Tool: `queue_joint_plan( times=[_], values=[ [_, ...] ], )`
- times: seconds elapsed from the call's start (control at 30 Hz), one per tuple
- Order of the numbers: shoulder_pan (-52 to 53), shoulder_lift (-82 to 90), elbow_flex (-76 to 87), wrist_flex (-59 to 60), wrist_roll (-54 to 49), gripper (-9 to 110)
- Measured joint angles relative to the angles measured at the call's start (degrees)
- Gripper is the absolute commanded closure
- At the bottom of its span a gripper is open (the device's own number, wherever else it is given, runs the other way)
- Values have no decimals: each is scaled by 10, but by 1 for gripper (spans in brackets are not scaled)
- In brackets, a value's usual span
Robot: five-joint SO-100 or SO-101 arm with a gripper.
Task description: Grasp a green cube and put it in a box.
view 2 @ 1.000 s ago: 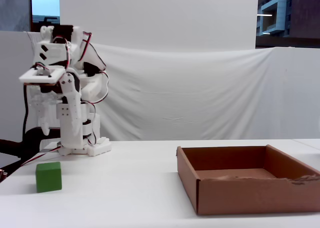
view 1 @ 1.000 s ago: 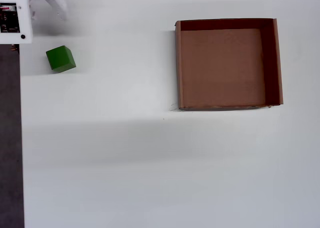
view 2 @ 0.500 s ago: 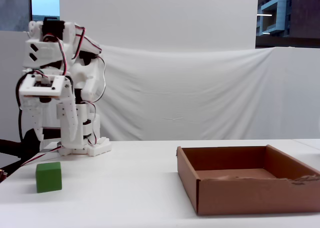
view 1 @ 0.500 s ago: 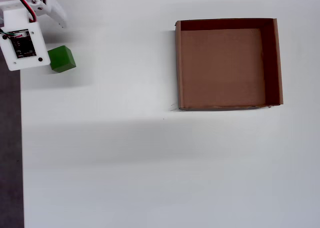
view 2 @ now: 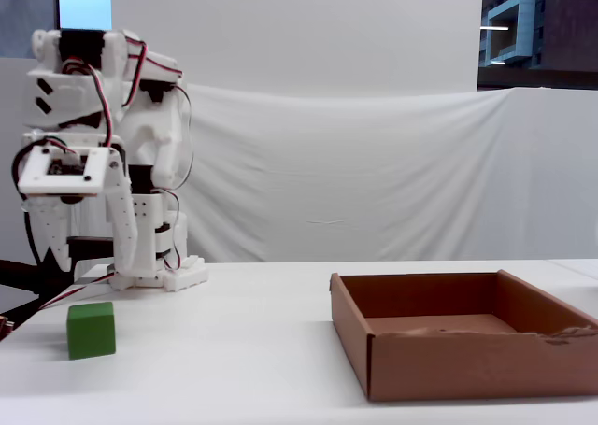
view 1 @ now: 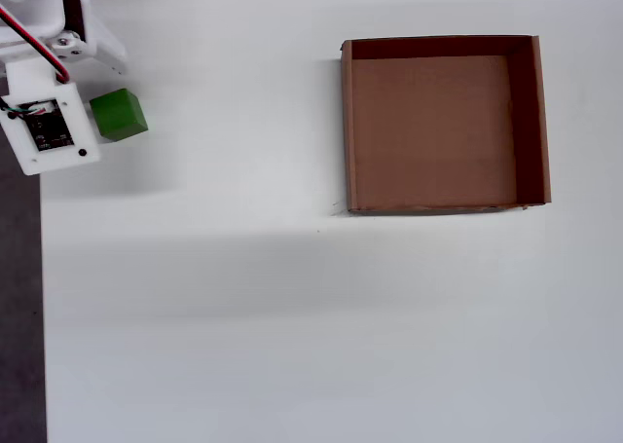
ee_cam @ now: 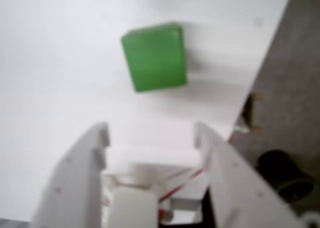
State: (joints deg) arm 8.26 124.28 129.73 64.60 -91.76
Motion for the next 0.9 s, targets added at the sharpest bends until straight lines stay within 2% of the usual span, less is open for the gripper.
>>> queue_joint_plan(
  times=[0.57,0.9],
  values=[
    [-3,-76,-5,-67,-22,72],
    [9,-87,-9,-27,-110,72]
  ],
)
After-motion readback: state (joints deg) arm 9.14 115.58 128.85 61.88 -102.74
